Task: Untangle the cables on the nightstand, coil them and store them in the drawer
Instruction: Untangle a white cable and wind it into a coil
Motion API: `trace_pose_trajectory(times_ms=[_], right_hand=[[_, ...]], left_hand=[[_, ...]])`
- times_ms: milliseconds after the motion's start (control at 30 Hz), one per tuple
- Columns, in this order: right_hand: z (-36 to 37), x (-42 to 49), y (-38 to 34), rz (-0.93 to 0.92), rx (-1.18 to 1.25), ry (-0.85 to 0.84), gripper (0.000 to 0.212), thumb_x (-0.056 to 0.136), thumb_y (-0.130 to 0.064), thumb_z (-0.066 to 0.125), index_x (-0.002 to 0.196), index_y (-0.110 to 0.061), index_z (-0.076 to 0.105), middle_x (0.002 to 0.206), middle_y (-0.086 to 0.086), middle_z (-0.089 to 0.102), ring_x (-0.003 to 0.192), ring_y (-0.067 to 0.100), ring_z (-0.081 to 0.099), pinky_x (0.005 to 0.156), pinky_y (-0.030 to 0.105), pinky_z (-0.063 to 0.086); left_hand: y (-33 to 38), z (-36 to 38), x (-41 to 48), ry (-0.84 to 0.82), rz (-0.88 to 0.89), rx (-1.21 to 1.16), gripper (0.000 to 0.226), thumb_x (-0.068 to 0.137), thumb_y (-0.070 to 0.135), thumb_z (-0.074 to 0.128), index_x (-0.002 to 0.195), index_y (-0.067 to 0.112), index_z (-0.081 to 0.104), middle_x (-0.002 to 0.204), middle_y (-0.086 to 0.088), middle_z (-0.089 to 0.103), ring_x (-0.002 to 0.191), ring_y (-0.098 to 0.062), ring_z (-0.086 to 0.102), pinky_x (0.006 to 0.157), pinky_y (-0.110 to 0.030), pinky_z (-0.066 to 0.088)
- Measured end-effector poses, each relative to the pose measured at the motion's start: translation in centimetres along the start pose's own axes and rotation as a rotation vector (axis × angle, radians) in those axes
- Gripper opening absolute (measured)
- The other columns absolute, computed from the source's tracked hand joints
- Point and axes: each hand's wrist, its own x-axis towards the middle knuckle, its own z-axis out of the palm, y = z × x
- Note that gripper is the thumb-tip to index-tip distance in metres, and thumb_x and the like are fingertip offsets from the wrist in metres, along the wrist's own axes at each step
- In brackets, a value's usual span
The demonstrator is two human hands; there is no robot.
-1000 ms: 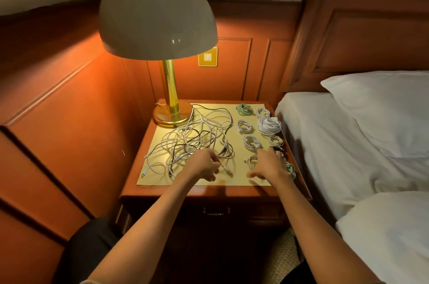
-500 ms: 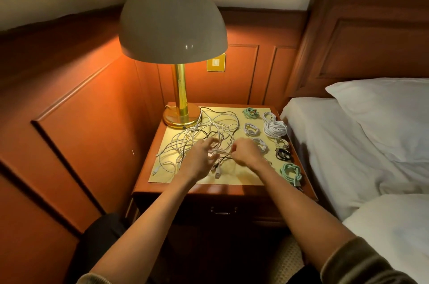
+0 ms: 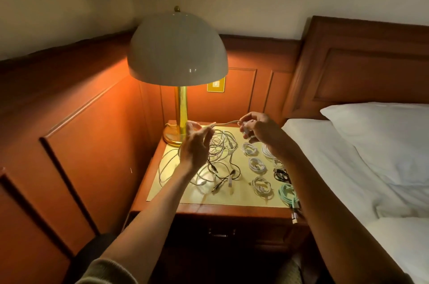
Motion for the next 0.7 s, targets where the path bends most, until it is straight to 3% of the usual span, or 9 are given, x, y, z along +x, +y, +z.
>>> trace_pose_trajectory(times_ms=[133,267,333,400,533,633,700], right_hand=[[0.9,0.5,1.0,-0.005,-0.204,-0.024,0.029,0.099,-0.004,0.047,0.123,-0.018,0.056,0.093,0.009,0.066,0.075,0.017,0.063,0.059,0.027,0.051],[3.2,1.5,1.3,-0.113,-0.195,-0.135,0.039,0.099,-0.017,0.055,0.138,-0.015,0.048,0.094,0.009,0.066,0.074,0.015,0.066,0.059,0.026,0.054],[4.5,2.2,1.0,-0.173,-0.153,-0.172,0.046,0.096,-0.030,0.063,0.137,-0.017,0.047,0.092,0.007,0.068,0.072,0.014,0.069,0.057,0.023,0.054],[5.7,2.8,0.8,-0.195,-0.129,-0.189,0.049,0.091,-0.039,0.069,0.133,-0.018,0.053,0.092,0.007,0.071,0.071,0.016,0.071,0.056,0.021,0.052],[7.9,3.9,1.0,-0.205,-0.058,-0.066,0.040,0.087,-0.040,0.074,0.117,-0.013,0.071,0.105,0.009,0.075,0.070,0.014,0.067,0.062,0.026,0.052],[8.5,4.3,1.2,-0.251,-0.068,0.011,0.036,0.086,-0.040,0.075,0.110,-0.012,0.076,0.110,0.006,0.075,0.091,0.015,0.069,0.073,0.025,0.050],[8.6,4.3,1.3,-0.255,-0.050,0.017,0.035,0.088,-0.038,0.073,0.109,-0.010,0.076,0.105,0.006,0.076,0.091,0.014,0.070,0.070,0.024,0.050]], left_hand=[[0.8,-2.7,2.9,0.053,0.124,-0.044,0.024,0.099,0.027,0.060,0.110,0.012,0.074,0.082,-0.005,0.055,0.070,-0.013,0.049,0.054,-0.019,0.032],[1.5,-4.2,4.9,0.087,0.211,-0.097,0.022,0.092,0.024,0.068,0.106,0.009,0.076,0.080,-0.008,0.066,0.070,-0.015,0.053,0.059,-0.025,0.041],[1.3,-4.4,5.2,0.096,0.242,-0.096,0.022,0.091,0.027,0.070,0.104,0.011,0.077,0.081,-0.006,0.068,0.066,-0.014,0.055,0.058,-0.022,0.043],[1.0,-4.6,5.4,0.080,0.246,-0.110,0.022,0.090,0.031,0.072,0.101,0.013,0.078,0.083,-0.006,0.071,0.067,-0.016,0.063,0.057,-0.030,0.051],[0.5,-5.2,5.6,0.073,0.213,-0.139,0.022,0.088,0.034,0.074,0.097,0.016,0.079,0.088,-0.006,0.075,0.071,-0.013,0.068,0.062,-0.028,0.056],[0.0,-5.7,5.4,0.039,0.199,-0.157,0.020,0.088,0.037,0.073,0.099,0.021,0.079,0.093,-0.002,0.076,0.066,-0.003,0.066,0.059,-0.019,0.053],[-0.9,-5.9,5.1,-0.024,0.155,-0.221,0.022,0.088,0.041,0.071,0.104,0.027,0.077,0.099,0.003,0.077,0.069,-0.001,0.069,0.061,-0.026,0.059]])
